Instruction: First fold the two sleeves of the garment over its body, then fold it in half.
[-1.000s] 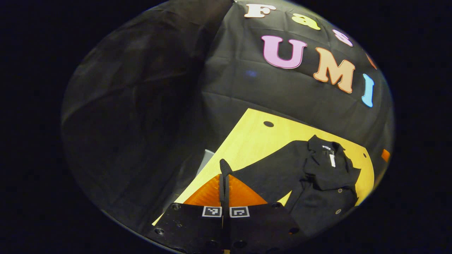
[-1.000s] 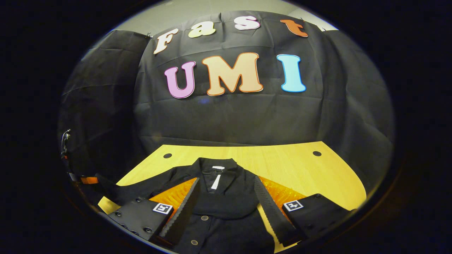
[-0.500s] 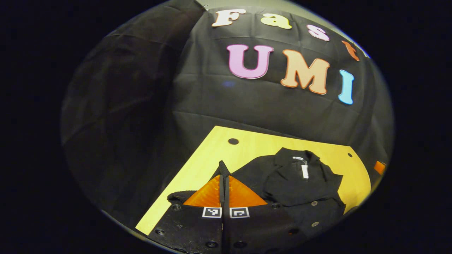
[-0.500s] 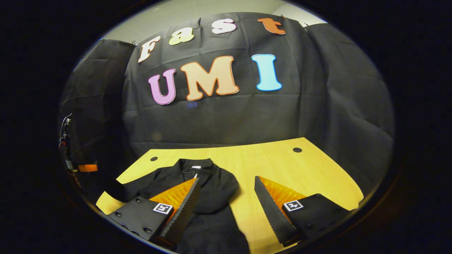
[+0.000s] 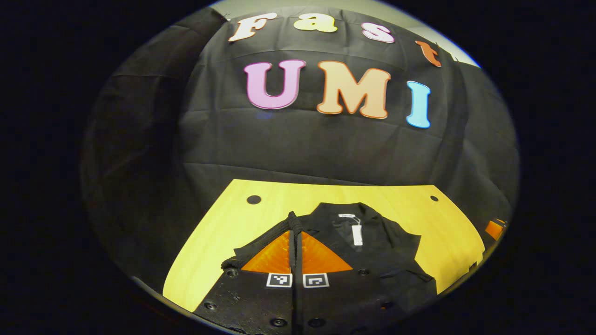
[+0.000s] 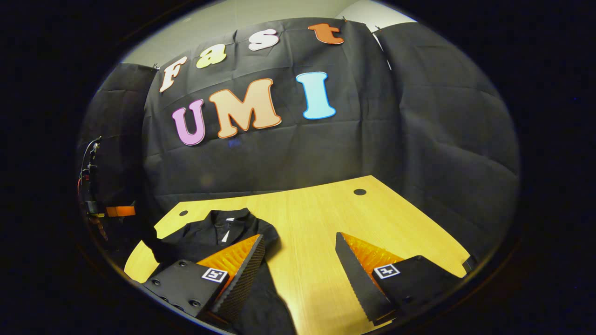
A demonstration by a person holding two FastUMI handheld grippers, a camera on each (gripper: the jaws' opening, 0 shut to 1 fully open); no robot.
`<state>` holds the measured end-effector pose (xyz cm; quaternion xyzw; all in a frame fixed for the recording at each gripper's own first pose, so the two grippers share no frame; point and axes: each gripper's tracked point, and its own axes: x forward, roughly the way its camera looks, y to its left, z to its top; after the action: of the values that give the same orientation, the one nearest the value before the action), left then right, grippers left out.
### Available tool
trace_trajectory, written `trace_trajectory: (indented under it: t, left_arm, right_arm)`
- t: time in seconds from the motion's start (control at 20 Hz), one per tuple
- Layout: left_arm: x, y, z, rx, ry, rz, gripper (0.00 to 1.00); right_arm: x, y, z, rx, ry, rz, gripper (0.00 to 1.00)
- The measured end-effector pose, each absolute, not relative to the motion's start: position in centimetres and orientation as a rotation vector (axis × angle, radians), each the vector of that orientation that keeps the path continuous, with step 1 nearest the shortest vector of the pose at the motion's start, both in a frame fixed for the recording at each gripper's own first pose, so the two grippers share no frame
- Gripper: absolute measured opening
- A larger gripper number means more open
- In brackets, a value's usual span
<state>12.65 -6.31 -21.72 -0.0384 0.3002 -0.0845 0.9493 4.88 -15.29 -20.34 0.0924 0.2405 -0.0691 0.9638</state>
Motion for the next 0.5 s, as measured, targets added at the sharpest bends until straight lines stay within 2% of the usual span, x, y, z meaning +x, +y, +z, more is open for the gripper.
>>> trace_trajectory:
  t: [0.5]
  left_arm:
    - [13.9,-20.6,-24.5,-0.021,0.668,-0.37,0.0]
  right_arm:
    - [1.2,-22.1,-22.0,0.221,0.505,-0.225,0.98]
